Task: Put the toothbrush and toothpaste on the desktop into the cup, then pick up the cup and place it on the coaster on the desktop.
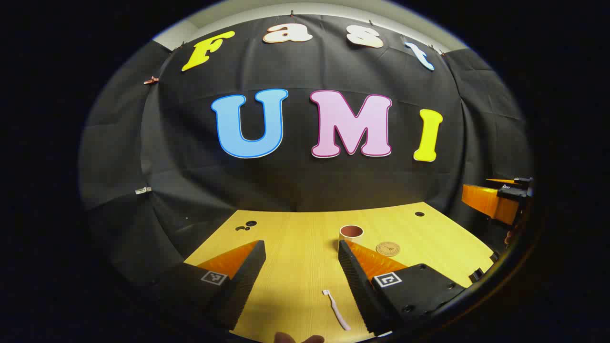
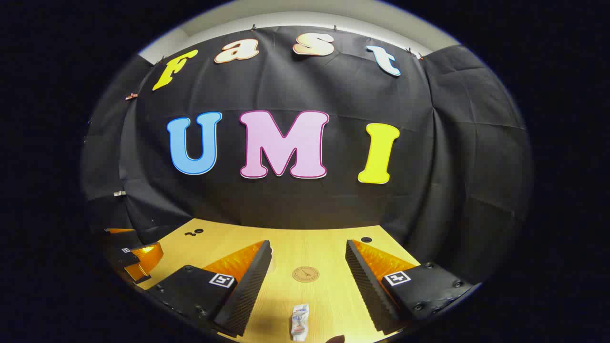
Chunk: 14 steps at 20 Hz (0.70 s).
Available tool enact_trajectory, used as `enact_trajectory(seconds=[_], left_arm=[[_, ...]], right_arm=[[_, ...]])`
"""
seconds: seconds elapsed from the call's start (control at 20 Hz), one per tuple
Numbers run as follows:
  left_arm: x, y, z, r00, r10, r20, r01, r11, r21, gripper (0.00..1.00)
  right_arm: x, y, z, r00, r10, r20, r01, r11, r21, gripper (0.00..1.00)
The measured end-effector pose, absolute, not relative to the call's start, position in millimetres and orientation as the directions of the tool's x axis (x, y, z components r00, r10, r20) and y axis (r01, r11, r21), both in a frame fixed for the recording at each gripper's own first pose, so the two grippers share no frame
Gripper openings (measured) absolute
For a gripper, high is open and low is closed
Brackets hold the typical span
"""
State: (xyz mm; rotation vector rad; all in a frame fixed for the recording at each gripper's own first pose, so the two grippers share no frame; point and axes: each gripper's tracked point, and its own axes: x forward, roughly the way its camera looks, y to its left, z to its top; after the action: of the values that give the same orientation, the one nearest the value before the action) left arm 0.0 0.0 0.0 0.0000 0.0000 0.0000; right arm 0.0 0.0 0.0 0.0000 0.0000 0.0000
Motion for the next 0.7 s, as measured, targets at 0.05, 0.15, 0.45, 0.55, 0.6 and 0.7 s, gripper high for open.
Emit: enact_trajectory(seconds=[0.05, 0.15, 0.45, 0.55, 0.6, 0.7], left_arm=[[-0.5, -1.1, 0.5, 1.0, -0.001, 0.001, 0.001, 1.0, 0.0, 0.96], [-0.3, -2.9, 0.0, 1.0, -0.002, 0.0, 0.002, 1.0, 0.003, 0.96], [-0.8, -5.6, -3.7, 1.0, -0.001, -0.006, 0.001, 1.0, 0.007, 0.96], [-1.0, -6.5, -5.3, 1.0, -0.002, -0.009, 0.002, 1.0, 0.004, 0.96], [-0.5, -6.2, -6.6, 1.0, -0.002, -0.011, 0.002, 1.0, 0.003, 0.96], [0.3, -5.3, -8.5, 1.0, 0.0, -0.016, 0.0, 1.0, 0.007, 0.96]], right_arm=[[0.3, -0.4, 0.2, 1.0, 0.001, 0.002, -0.001, 1.0, -0.005, 0.97], [0.2, -1.2, -0.2, 1.0, 0.002, 0.004, -0.002, 1.0, -0.012, 0.97], [-1.4, -2.2, 0.3, 1.0, 0.008, 0.011, -0.008, 1.0, -0.02, 0.95], [0.0, -3.3, -0.3, 1.0, 0.004, 0.01, -0.004, 1.0, -0.027, 0.95], [-0.1, -3.8, -0.9, 1.0, 0.004, 0.008, -0.004, 1.0, -0.031, 0.95], [-0.6, -3.4, -4.1, 1.0, 0.003, 0.001, -0.003, 1.0, -0.029, 0.95]])
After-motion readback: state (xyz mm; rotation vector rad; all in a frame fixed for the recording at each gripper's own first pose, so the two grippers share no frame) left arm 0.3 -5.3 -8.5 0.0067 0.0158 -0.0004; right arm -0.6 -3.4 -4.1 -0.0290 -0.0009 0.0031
